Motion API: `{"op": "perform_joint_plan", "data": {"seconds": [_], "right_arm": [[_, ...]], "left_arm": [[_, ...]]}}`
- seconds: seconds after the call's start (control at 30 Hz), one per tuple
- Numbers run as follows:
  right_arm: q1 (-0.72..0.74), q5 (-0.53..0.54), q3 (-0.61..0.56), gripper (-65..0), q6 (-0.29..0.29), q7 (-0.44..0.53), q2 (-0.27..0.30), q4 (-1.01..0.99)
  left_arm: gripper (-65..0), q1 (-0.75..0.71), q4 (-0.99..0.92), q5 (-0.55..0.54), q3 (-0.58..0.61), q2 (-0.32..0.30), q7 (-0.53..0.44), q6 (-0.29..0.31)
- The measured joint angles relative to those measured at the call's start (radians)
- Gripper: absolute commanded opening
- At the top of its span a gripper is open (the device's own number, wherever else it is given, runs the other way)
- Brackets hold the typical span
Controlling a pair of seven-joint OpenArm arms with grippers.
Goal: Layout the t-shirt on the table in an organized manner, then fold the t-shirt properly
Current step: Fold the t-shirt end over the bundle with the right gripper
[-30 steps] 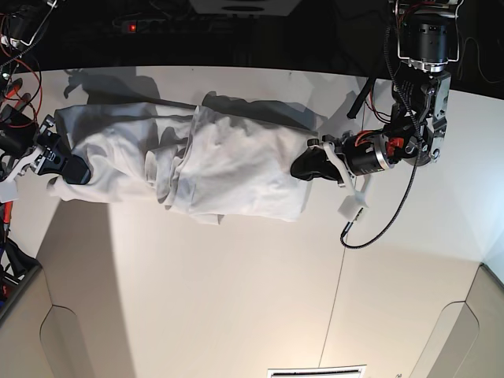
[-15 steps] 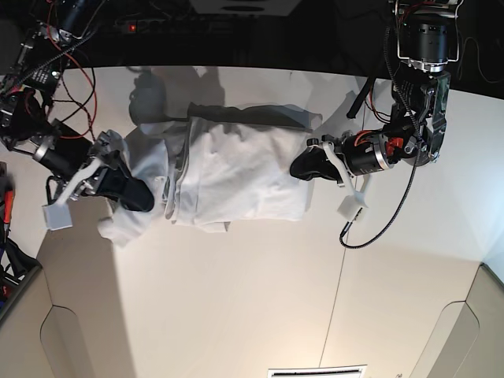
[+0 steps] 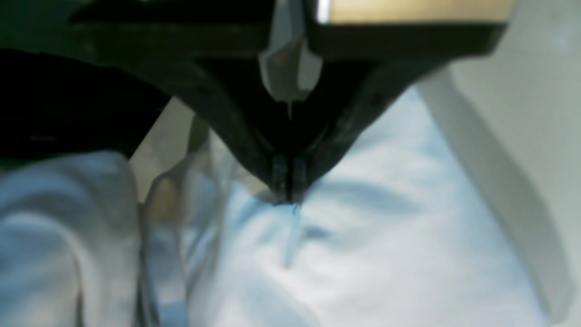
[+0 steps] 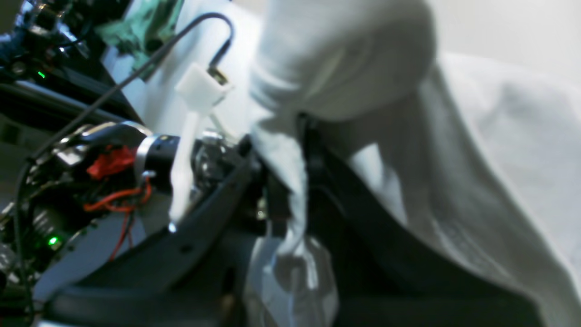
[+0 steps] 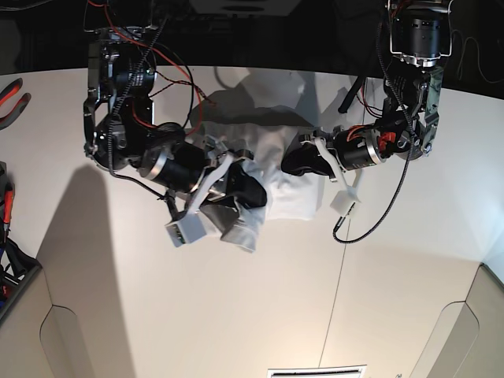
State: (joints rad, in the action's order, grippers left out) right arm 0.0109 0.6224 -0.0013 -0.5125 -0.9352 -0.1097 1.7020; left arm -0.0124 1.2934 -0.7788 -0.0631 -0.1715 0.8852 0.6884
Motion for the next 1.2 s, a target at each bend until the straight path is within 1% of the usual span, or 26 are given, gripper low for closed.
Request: {"op": "perform_joint_plan", "data": {"seconds": [0.1,0.2,0.3,0.43,0.53,0.6,0.7,0.9,1.0,1.1,1.2], "right_arm": [[0.000,-0.096,-0.083,-65.0,0.053,0.050,-0.015,0.000],[0.000,-0.206,-0.160,-65.0,0.134,0.105,-0.018,0.000],[0.000,-0.325,-0.224,-65.0,0.223,0.129,-0.017,-0.001],[0.000,-0.425,-0.291,-65.0,0.306,0.159,-0.018,-0.018],[0.001,-0.507,-0.317,-65.0,0.367,0.161,-0.018,-0.026],[0.001,-0.546,-0.319,-65.0,0.406,0.171,-0.018,-0.026],[0.003,-0.609,-0.319,-65.0,0.456,0.180,-0.017,-0.026],[0.050,-0.628,-0.319,-65.0,0.465,0.179,-0.018,-0.027],[0.071,-0.629,-0.319,-65.0,0.465,0.179,-0.018,-0.027],[0.082,-0.631,-0.338,-65.0,0.467,0.173,-0.016,-0.027],[0.087,-0.636,-0.387,-65.0,0.468,0.176,-0.015,-0.027]], "left_arm": [[-65.0,-0.002,0.000,0.000,-0.002,0.011,0.000,0.000],[-65.0,-0.002,0.000,-0.005,-0.002,0.017,0.000,0.000],[-65.0,-0.002,0.000,-0.032,-0.002,0.016,0.000,0.000],[-65.0,-0.001,0.000,-0.108,-0.003,0.016,0.003,0.000],[-65.0,-0.001,0.004,-0.126,-0.024,0.017,0.007,0.000],[-65.0,-0.001,0.022,-0.128,-0.043,0.015,0.057,0.000],[-65.0,-0.001,0.048,-0.128,-0.068,0.005,0.106,0.000],[-65.0,-0.004,0.056,-0.120,-0.099,-0.049,0.113,0.000],[-65.0,-0.007,0.056,-0.050,-0.101,-0.067,0.113,0.000],[-65.0,-0.013,0.057,0.024,-0.100,-0.064,0.109,0.000],[-65.0,-0.027,0.057,0.070,-0.099,-0.064,0.057,0.000]]}}
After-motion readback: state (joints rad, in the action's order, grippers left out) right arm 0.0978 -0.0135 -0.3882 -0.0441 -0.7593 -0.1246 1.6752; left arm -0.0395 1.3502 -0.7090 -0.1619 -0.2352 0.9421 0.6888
